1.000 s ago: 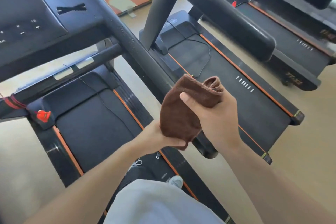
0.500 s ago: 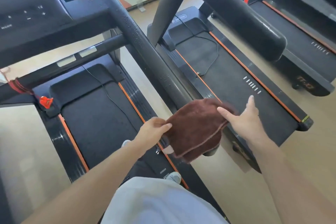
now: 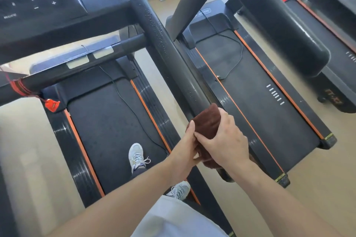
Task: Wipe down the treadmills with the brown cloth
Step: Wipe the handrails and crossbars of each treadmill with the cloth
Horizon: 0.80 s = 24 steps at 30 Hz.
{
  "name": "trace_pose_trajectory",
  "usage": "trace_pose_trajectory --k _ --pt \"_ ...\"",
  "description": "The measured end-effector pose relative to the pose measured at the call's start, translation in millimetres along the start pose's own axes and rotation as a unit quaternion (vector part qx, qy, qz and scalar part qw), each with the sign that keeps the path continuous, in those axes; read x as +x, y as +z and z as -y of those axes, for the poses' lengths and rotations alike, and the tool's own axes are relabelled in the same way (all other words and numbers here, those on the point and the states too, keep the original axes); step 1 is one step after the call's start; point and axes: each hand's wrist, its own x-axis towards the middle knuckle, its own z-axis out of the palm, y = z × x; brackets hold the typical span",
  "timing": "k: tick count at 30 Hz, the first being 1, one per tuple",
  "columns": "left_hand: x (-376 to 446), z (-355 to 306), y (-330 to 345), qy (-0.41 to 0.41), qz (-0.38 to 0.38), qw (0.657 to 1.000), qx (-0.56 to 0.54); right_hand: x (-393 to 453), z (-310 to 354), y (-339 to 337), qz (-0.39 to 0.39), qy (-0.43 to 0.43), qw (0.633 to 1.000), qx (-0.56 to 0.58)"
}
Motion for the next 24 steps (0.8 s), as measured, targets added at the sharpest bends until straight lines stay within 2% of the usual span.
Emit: trace_pose_trajectory --k 4,7,10,14,17,24 --pt "4.9 -34.2 -22.3 0.032 -0.06 0.997 0.034 27.5 31.3 8.4 -0.034 -0.031 0.998 -0.034" --pt "8.3 -76.4 -39.8 0.094 -0.126 0.985 0.069 59.4 63.4 11.6 -0.052 -0.054 0.996 -0.058" --pt "10.8 -127.5 -56.4 0.129 -0.149 0.977 0.077 95.5 100.7 13.1 -0.062 -0.071 0.993 -0.069" --pt "17.8 -181.2 -73.1 0.147 -0.157 0.975 0.06 145.0 141.6 15.2 -0.068 -0.094 0.992 -0.051" --pt "28.4 -208.3 -79.0 0.161 -0.134 0.977 0.035 180.1 170.8 13.1 -0.056 -0.091 0.994 -0.011" --pt "48.8 -232.1 -84.4 0.165 -0.114 0.979 0.032 233.7 204.5 -0.8 0.045 -0.102 0.993 0.039"
